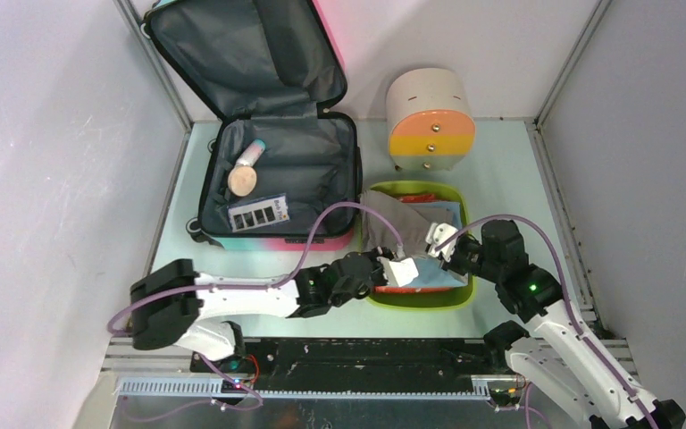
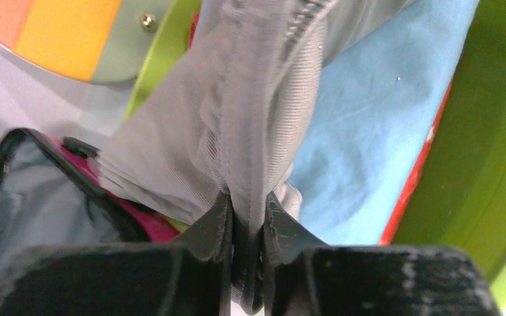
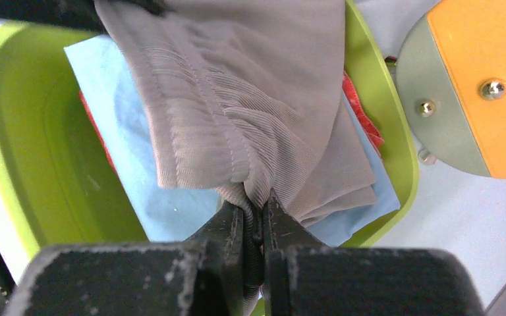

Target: Open, take out, and arrange the luggage

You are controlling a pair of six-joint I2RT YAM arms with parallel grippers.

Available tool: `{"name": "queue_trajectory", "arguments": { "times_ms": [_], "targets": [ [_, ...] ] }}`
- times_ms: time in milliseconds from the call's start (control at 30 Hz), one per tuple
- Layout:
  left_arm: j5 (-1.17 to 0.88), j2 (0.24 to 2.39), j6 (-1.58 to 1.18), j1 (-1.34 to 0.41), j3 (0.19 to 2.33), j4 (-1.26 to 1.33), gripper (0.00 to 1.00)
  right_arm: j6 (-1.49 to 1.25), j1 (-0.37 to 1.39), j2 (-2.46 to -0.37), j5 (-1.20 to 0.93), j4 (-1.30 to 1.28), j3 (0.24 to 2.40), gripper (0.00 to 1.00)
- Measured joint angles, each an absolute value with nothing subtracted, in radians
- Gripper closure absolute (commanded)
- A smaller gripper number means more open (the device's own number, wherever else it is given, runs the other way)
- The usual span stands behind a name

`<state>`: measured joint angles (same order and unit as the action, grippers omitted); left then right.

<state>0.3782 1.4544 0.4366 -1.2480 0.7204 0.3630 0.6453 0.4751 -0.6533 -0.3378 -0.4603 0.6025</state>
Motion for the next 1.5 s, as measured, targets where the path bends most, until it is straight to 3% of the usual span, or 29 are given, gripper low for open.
{"name": "queue_trajectory", "arguments": {
  "times_ms": [100,233,367,767,1067,1133,1167,1233,1500],
  "targets": [
    [0.334,1.373,0.483,-1.247,0.732,0.266,0.91,0.660,0.475,-0.640,-0.347,-0.493,0.603,0.99],
    [0.239,1.306,0.516,-1.247,0.742,0.160,0.89,0.656,0.475,-0.606,-0.374,-0.531,0.603,0.60],
    [0.162,1.307,0.525,-1.248,0.744,0.075,0.89,0.617,0.473,-0.552,-0.385,-0.574,0.603,0.47],
    [0.070,1.345,0.544,-1.248,0.744,-0.028,0.88,0.197,0.427,-0.504,-0.353,-0.433,0.668,0.38],
    [0.070,1.348,0.550,-1.248,0.744,-0.027,0.86,-0.138,0.370,-0.836,-0.087,-0.402,0.770,0.30],
    [0.071,1.351,0.550,-1.250,0.744,-0.027,0.76,-0.182,0.356,-0.916,-0.051,-0.418,0.788,0.25],
    [0.071,1.354,0.550,-1.251,0.744,-0.027,0.62,-0.197,0.349,-0.944,-0.036,-0.429,0.791,0.25],
    [0.074,1.357,0.552,-1.254,0.744,-0.029,0.48,-0.217,0.335,-0.985,-0.012,-0.443,0.792,0.25],
    [0.143,1.332,0.462,-1.263,0.826,-0.163,0.42,-0.258,0.250,-1.105,-0.046,-0.443,0.795,0.29]
  ]
}}
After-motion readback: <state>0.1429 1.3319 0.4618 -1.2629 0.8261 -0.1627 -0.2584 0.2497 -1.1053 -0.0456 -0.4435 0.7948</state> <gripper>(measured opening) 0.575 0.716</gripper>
